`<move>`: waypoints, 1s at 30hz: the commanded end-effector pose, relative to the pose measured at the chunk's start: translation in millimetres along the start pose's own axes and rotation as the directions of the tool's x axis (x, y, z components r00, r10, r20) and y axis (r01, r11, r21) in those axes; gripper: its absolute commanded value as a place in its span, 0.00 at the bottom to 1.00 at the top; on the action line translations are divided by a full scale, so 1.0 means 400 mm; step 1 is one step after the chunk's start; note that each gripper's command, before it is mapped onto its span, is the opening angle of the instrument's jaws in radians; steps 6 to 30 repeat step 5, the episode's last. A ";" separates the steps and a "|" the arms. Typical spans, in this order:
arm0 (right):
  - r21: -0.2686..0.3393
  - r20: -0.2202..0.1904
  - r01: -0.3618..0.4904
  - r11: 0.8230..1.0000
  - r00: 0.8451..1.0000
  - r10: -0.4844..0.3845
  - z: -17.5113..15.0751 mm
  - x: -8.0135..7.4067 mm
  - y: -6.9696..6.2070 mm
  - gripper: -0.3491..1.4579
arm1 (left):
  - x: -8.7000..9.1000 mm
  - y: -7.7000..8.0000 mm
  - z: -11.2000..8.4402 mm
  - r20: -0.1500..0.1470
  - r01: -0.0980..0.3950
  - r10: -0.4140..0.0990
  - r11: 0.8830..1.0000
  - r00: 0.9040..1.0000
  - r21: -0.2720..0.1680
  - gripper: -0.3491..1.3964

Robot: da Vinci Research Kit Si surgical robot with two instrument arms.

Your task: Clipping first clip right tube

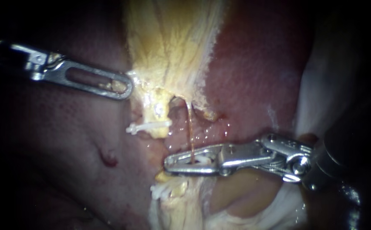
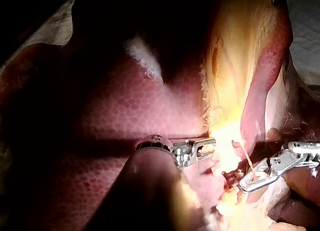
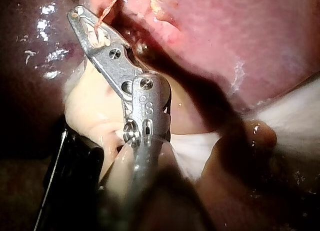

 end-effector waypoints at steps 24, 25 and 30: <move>0.004 0.002 0.001 1.000 1.000 -0.001 -0.0002 -0.0003 0.0005 0.00 | 0.0000 0.0001 0.0001 0.000 0.000 0.000 1.000 1.000 0.000 0.00; 0.004 0.002 0.001 1.000 1.000 -0.001 -0.0002 -0.0003 0.0005 0.00 | 0.0000 0.0001 0.0001 0.000 0.000 0.000 1.000 1.000 0.000 0.00; 0.004 0.002 0.001 1.000 1.000 -0.001 -0.0002 -0.0003 0.0005 0.00 | 0.0000 0.0001 0.0001 0.000 0.000 0.000 1.000 1.000 0.000 0.00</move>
